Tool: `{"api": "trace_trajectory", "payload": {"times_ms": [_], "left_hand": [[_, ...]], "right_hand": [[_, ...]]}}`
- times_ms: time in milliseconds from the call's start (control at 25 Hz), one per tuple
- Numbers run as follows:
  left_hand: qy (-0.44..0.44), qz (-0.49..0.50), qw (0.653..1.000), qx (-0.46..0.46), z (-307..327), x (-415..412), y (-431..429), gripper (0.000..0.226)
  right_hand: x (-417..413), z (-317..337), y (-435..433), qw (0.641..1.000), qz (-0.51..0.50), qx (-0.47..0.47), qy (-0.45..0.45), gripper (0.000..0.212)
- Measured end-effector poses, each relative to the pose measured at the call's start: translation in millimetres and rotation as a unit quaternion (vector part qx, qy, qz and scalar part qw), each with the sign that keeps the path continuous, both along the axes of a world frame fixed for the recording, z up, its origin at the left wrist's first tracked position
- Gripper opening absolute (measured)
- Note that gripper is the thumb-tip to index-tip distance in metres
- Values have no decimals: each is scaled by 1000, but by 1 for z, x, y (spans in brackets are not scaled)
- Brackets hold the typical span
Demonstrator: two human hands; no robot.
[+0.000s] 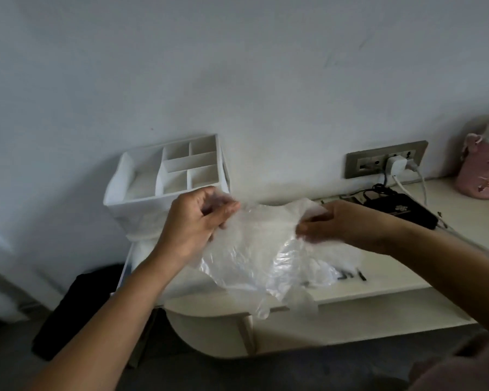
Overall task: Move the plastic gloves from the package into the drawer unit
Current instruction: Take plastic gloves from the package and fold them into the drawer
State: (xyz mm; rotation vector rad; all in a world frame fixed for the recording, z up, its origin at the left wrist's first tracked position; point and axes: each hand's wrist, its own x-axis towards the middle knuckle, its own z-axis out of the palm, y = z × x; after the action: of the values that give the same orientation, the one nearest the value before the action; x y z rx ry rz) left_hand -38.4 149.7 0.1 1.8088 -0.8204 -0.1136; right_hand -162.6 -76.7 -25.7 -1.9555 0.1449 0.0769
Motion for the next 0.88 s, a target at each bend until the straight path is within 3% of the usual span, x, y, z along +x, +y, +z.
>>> {"api": "trace_trajectory", "payload": {"times_ms": [160, 440, 520, 600, 680, 720, 800, 880], "left_hand": [[-3, 64, 998, -6, -12, 28, 36, 12], [61, 209, 975, 53, -49, 71, 93, 16], [61, 240, 967, 60, -52, 77, 103, 18], [80, 256, 962, 55, -56, 79, 107, 17], [95, 264, 959, 51, -59, 82, 108, 18], [89, 265, 959, 54, -60, 84, 108, 19], [61, 268, 958, 80, -62, 87, 107, 19], [40, 271, 956, 107, -63, 88, 107, 16]], "right_hand": [[37, 4, 31, 996, -82, 17, -21, 14], [99, 5, 74, 981, -185, -46, -38, 26], [106, 3, 84, 959, -256, -98, -73, 23], [99, 3, 105, 909, -329, -177, -185, 11], [88, 3, 140, 885, -258, -217, -321, 14], [86, 3, 158, 895, -169, -229, -343, 22], [95, -4, 185, 925, 8, -263, -275, 37], [112, -17, 191, 931, 89, -314, -164, 45]]}}
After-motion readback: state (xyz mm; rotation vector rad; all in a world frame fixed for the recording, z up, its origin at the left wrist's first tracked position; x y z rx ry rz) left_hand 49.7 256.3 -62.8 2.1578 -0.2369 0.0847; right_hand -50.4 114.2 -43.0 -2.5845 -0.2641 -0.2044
